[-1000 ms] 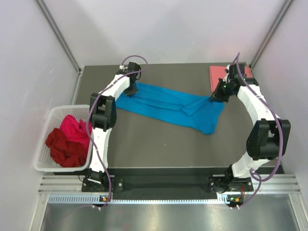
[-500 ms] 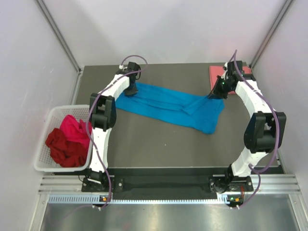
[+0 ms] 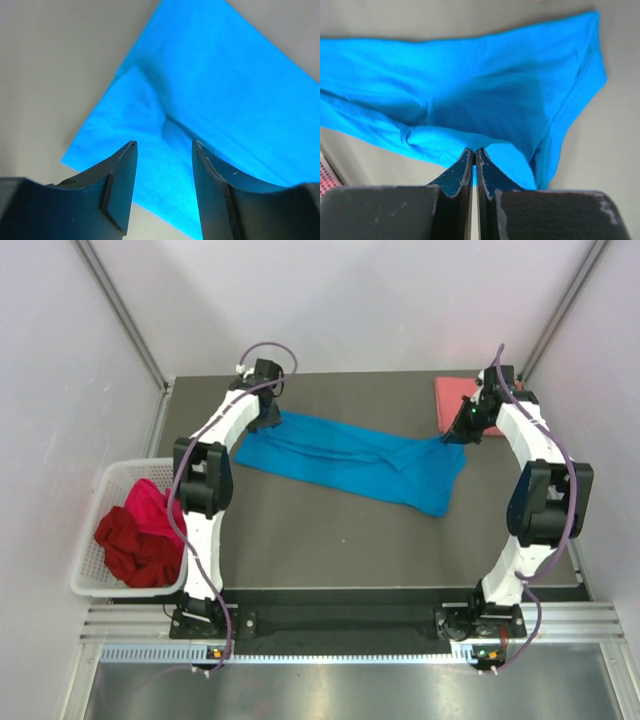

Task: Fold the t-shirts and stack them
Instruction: Fold the tshirt

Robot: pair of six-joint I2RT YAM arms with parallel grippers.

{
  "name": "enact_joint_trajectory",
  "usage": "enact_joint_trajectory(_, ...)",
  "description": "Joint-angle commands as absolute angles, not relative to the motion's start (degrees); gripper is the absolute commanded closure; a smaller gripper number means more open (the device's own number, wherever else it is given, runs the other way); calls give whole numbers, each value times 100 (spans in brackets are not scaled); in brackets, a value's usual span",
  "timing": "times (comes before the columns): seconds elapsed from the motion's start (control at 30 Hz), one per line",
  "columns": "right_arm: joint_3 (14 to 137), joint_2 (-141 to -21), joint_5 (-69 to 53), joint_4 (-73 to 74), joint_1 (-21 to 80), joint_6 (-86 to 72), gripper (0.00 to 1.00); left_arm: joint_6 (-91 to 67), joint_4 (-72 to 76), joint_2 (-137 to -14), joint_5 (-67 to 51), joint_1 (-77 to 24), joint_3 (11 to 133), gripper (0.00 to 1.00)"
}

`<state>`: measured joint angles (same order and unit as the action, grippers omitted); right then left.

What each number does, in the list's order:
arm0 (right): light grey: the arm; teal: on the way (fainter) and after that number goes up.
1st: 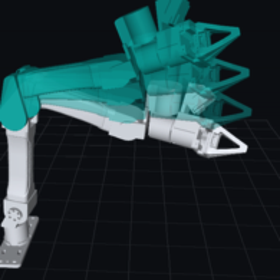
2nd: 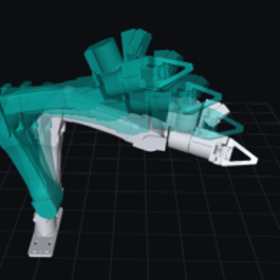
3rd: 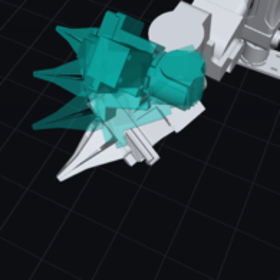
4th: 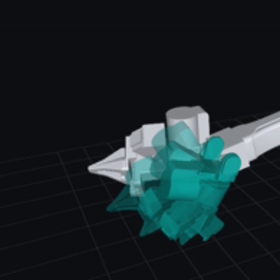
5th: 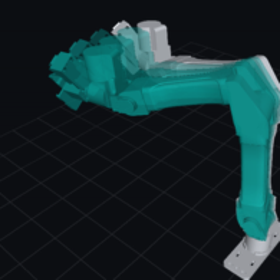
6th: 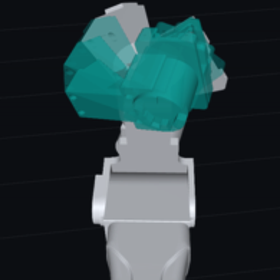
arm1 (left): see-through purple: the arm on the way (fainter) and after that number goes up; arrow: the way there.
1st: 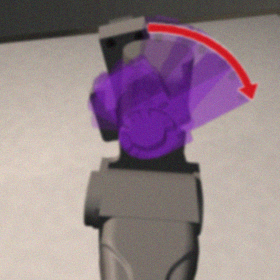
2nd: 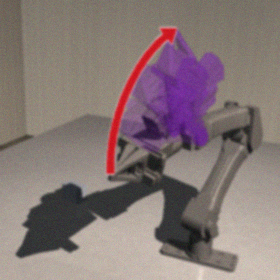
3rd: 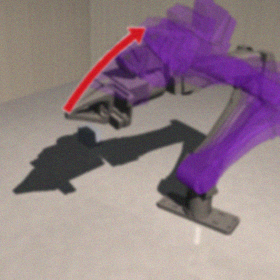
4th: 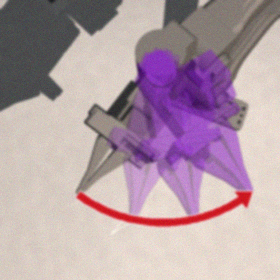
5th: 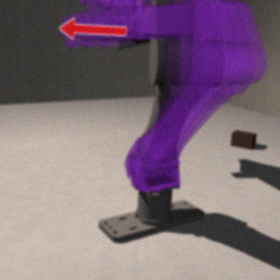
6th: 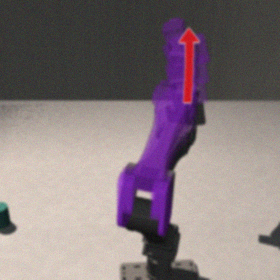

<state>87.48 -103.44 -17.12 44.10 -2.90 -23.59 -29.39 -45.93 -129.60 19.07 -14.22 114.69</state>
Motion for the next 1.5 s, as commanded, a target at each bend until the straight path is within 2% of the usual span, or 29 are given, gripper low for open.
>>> enact_joint_trajectory(0.0, 9096, -10660, -1731, 4254, -474, -2443, 98, -3032, -4272, -12191, 1882, -1240, 11251, 47)
enact_joint_trajectory(0.2, 9079, -11091, -1776, 4438, -641, -2645, 87, -2971, -4193, -12015, 1547, -1125, 10935, 48)
enact_joint_trajectory(0.23, 9053, -11153, -1758, 4456, -659, -2654, 80, -2962, -4158, -11971, 1425, -1125, 10864, 48)
enact_joint_trajectory(0.27, 9027, -11171, -1723, 4456, -685, -2672, 77, -2936, -4088, -11953, 1354, -1108, 10794, 48)
enact_joint_trajectory(0.43, 9472, -11250, -1458, 4613, -774, -2295, 74, -2918, -4078, -11865, 1011, -1046, 10495, 51)
enact_joint_trajectory(0.5, 9623, -11163, -1669, 4745, -608, -2110, 69, -2892, -4008, -11769, 923, -1046, 10311, 53)
enact_joint_trajectory(0.53, 9659, -11101, -1774, 4816, -537, -2083, 63, -2883, -3964, -11734, 897, -1046, 10240, 53)
enact_joint_trajectory(0.63, 9012, -10646, -2074, 4755, -282, -2030, 52, -2865, -3824, -11619, 642, -1028, 9932, 56)
enact_joint_trajectory(0.8, 7649, -9792, -2110, 4447, -228, -1830, 43, -2918, -3832, -11680, 150, -993, 9616, 59)
enact_joint_trajectory(0.97, 6524, -9089, -1828, 4447, -229, -1679, 44, -3067, -4017, -11821, -237, -958, 9431, 61)
enact_joint_trajectory(1.1, 6127, -8710, -1749, 4395, -220, -1644, 45, -3120, -3929, -11830, -343, -905, 9211, 61)
enact_joint_trajectory(1.37, 5968, -9096, -1688, 4087, -202, -1415, 46, -3129, -3920, -11979, -352, -853, 9141, 61)
enact_joint_trajectory(1.47, 6091, -9369, -1521, 4122, -202, -1283, 50, -3111, -3964, -12058, -290, -826, 9167, 61)
